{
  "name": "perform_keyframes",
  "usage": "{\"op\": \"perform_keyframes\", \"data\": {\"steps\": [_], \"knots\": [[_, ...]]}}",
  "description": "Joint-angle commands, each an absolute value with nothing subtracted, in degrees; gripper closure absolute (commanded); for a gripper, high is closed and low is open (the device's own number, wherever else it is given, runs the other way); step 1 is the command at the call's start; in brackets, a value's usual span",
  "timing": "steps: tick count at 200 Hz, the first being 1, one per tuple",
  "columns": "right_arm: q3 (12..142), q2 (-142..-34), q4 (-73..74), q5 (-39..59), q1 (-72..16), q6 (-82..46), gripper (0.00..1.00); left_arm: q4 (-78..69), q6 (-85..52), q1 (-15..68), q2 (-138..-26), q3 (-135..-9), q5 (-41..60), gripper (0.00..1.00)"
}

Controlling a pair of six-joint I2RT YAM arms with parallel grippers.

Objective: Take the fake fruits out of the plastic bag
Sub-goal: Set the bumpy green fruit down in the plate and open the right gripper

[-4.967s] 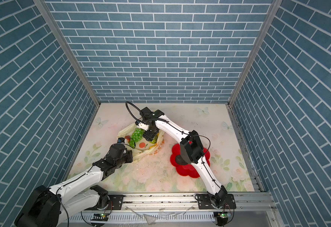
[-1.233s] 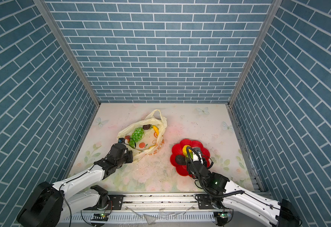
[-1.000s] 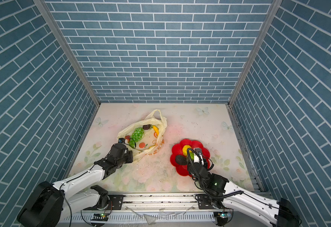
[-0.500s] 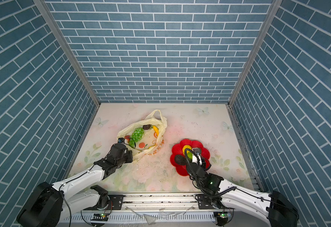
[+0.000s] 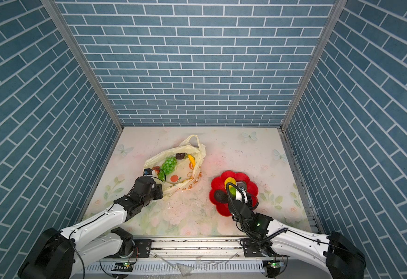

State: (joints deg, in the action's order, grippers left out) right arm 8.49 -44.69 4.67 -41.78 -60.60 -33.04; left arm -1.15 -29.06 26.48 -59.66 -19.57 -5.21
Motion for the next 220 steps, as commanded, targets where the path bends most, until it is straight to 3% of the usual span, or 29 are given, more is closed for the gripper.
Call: {"op": "perform_keyframes", "data": {"steps": [1, 38, 141, 185, 220], "knots": [[7.65, -44.12, 3.93, -41.9, -60.9, -33.9, 0.35, -0.2, -28.33, 26.16, -58.92, -18.82, -6.4, 1.0], [7.45, -41.52, 1.23, -41.81, -60.9, -35.4, 0.27, -0.18, -28.27, 26.18, -58.77, -18.81, -6.53, 1.0], [9.02, -41.16, -2.55, -42.83, -60.86, -37.74, 0.2, 0.09, -28.16, 26.17, -58.07, -18.78, -6.94, 1.0], [15.77, -39.34, -9.65, -42.55, -60.89, -38.27, 0.15, -0.51, -27.08, 26.14, -60.08, -19.77, -5.0, 1.0], [25.97, -45.41, -12.93, -40.89, -60.73, -33.66, 0.17, -0.64, -26.76, 26.26, -60.04, -20.08, -4.31, 1.0]]}}
